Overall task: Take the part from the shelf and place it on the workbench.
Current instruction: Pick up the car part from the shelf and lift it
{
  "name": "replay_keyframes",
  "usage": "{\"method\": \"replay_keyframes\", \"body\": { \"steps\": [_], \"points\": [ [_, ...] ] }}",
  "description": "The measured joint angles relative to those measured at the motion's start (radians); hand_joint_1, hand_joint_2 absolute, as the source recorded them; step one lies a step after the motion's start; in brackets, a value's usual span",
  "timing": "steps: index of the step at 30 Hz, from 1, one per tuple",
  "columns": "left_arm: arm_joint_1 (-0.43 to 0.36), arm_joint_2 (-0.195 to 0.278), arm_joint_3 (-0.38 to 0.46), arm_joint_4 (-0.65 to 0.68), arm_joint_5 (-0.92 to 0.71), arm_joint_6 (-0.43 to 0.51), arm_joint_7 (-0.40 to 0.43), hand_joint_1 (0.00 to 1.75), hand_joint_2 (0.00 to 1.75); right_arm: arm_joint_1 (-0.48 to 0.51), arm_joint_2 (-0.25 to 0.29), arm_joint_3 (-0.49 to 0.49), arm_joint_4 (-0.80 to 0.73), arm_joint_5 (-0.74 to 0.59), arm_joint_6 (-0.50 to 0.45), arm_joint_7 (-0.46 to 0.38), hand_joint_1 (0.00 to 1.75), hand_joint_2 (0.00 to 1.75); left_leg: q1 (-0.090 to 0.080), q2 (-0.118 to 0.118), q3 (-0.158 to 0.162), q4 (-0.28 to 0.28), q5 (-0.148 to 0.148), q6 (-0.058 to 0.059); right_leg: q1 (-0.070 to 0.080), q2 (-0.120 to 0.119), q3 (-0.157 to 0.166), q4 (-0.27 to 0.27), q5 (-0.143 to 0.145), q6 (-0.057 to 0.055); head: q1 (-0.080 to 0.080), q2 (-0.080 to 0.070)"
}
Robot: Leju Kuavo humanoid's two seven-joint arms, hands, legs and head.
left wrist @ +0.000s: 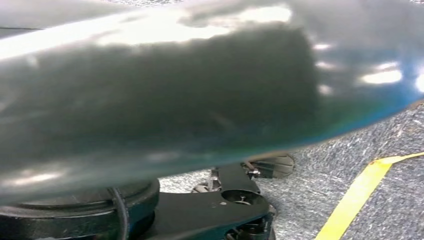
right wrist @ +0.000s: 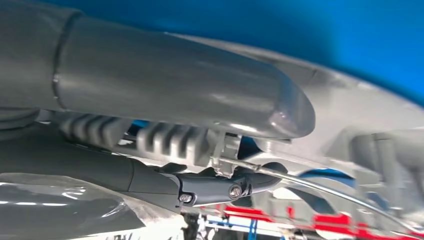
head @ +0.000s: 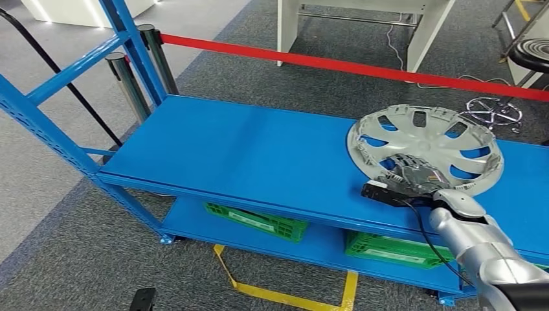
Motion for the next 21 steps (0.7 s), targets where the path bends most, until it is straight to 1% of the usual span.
{"method": "replay_keyframes", "body": {
  "steps": [1,2,3,4,5,6,7,8,9,10,11,12,13,14,16,17,18,19,20,21],
  "points": [
    [0.0,0.0,-0.001,0.0,0.0,-0.001,0.0,0.0,0.0,-0.007,0.0,0.003,0.006,0.0,0.013,0.003,0.0,0.0,0.002,0.0,-0.001,0.005,-0.003,-0.005,-0.001,-0.001,0.002,-0.003,0.004,-0.006,0.0,0.0],
    [0.001,0.0,-0.003,0.0,0.0,-0.002,0.0,0.0,0.0,-0.014,0.0,0.006,0.011,0.0,0.025,0.005,0.0,0.0,0.003,-0.001,-0.006,0.02,-0.015,-0.01,-0.002,-0.002,0.004,-0.007,0.008,-0.012,-0.001,0.0],
    [0.0,0.001,-0.004,0.0,0.0,-0.003,0.0,0.0,0.0,-0.02,0.0,0.01,0.016,0.0,0.037,0.008,0.0,0.0,0.004,-0.001,-0.02,0.057,-0.04,-0.016,-0.005,-0.004,0.006,-0.011,0.012,-0.017,-0.002,0.0],
    [0.0,0.001,-0.006,0.0,0.0,-0.003,0.0,0.0,0.0,-0.024,0.0,0.014,0.021,0.001,0.045,0.011,0.0,0.0,0.007,-0.001,-0.042,0.112,-0.073,-0.021,-0.006,-0.006,0.006,-0.012,0.014,-0.019,-0.002,0.0],
    [0.001,0.001,-0.007,0.0,0.0,-0.003,0.0,0.0,0.0,-0.026,0.001,0.017,0.026,0.001,0.05,0.013,0.0,0.0,0.009,-0.001,-0.069,0.179,-0.108,-0.025,-0.007,-0.007,0.006,-0.012,0.014,-0.021,-0.003,0.0],
    [0.002,0.0,-0.008,0.0,0.0,-0.004,0.0,0.0,0.0,-0.028,0.001,0.02,0.031,0.001,0.053,0.015,0.0,0.0,0.012,-0.001,-0.093,0.239,-0.135,-0.029,-0.007,-0.008,0.005,-0.011,0.015,-0.021,-0.002,0.0],
    [0.003,0.001,-0.009,0.0,0.0,-0.004,0.0,0.0,0.0,-0.03,0.001,0.022,0.035,0.001,0.054,0.017,0.0,0.0,0.014,-0.001,-0.104,0.273,-0.143,-0.033,-0.007,-0.008,0.005,-0.011,0.015,-0.021,-0.002,0.0],
    [0.004,0.001,-0.01,0.001,0.0,-0.004,0.0,0.0,0.0,-0.031,0.001,0.023,0.039,0.001,0.054,0.018,0.0,0.0,0.017,-0.001,-0.098,0.27,-0.133,-0.035,-0.008,-0.008,0.005,-0.011,0.016,-0.019,-0.002,0.0],
    [0.004,0.001,-0.011,0.001,0.0,-0.004,0.0,0.0,0.0,-0.033,0.001,0.023,0.042,0.001,0.055,0.019,0.0,0.0,0.02,-0.001,-0.074,0.229,-0.106,-0.038,-0.01,-0.008,0.005,-0.01,0.016,-0.017,-0.002,0.0],
    [0.004,0.002,-0.011,0.001,0.0,-0.004,0.0,0.0,0.0,-0.034,0.001,0.023,0.044,0.001,0.056,0.02,0.0,0.0,0.024,-0.001,-0.039,0.163,-0.073,-0.041,-0.011,-0.008,0.005,-0.008,0.016,-0.014,-0.002,0.0],
    [0.003,0.001,-0.012,0.001,0.0,-0.004,0.0,0.0,0.0,-0.037,0.001,0.023,0.045,0.0,0.059,0.02,0.0,0.0,0.025,-0.001,-0.005,0.096,-0.051,-0.043,-0.011,-0.007,0.003,-0.004,0.014,-0.009,-0.003,0.0],
    [0.001,0.0,-0.012,0.001,0.0,-0.004,0.0,0.0,0.0,-0.04,0.001,0.023,0.046,-0.002,0.063,0.021,0.0,0.0,0.026,-0.002,0.019,0.046,-0.038,-0.041,-0.01,-0.005,-0.001,0.0,0.014,-0.002,-0.003,0.0],
    [0.0,-0.001,-0.013,0.001,0.0,-0.004,0.0,0.0,0.0,-0.043,0.001,0.023,0.048,-0.005,0.07,0.021,0.0,0.0,0.025,-0.003,0.03,0.019,-0.034,-0.036,-0.009,-0.004,-0.004,0.001,0.015,0.005,-0.003,0.0],
    [-0.001,-0.002,-0.013,0.001,0.0,-0.005,0.0,0.0,0.0,-0.045,0.0,0.023,0.05,-0.008,0.078,0.019,0.0,0.0,0.022,-0.003,0.031,0.011,-0.038,-0.029,-0.009,-0.002,-0.007,0.001,0.016,0.011,-0.003,0.0],
    [-0.001,0.0,-0.014,0.001,0.0,-0.008,0.001,0.0,0.0,-0.046,-0.001,0.023,0.054,-0.018,0.094,0.007,0.0,0.0,0.02,-0.002,0.029,0.009,-0.033,-0.012,-0.012,-0.001,-0.01,0.0,0.017,0.022,-0.003,0.0],
    [-0.002,0.001,-0.014,0.001,0.0,-0.011,0.0,0.0,0.0,-0.046,-0.002,0.023,0.055,-0.023,0.103,-0.004,0.0,0.0,0.02,-0.001,0.028,0.007,-0.03,-0.004,-0.014,-0.002,-0.018,0.011,0.007,0.026,-0.002,0.0],
    [-0.004,0.002,-0.014,0.001,0.0,-0.015,0.0,0.0,0.0,-0.047,-0.004,0.022,0.055,-0.03,0.115,-0.018,0.0,0.0,0.02,0.001,0.027,0.004,-0.027,0.003,-0.015,-0.002,-0.035,0.043,-0.014,0.028,0.0,0.0],
    [-0.006,0.003,-0.014,0.001,0.0,-0.018,0.0,0.0,0.0,-0.047,-0.007,0.022,0.056,-0.037,0.129,-0.033,0.0,0.0,0.019,0.003,0.026,0.003,-0.025,0.009,-0.016,-0.002,-0.063,0.096,-0.044,0.03,0.001,0.0],
    [-0.007,0.003,-0.014,0.001,0.0,-0.021,0.0,0.0,0.0,-0.047,-0.01,0.022,0.056,-0.044,0.143,-0.049,0.0,0.0,0.017,0.004,0.023,0.003,-0.025,0.013,-0.015,-0.002,-0.096,0.165,-0.078,0.03,0.002,0.0],
    [-0.008,0.003,-0.015,0.001,-0.002,-0.022,0.0,0.0,0.0,-0.046,-0.014,0.022,0.056,-0.051,0.157,-0.063,0.0,0.0,0.014,0.005,0.021,0.003,-0.024,0.016,-0.015,-0.002,-0.128,0.233,-0.105,0.03,0.002,0.0]
  ]
}}
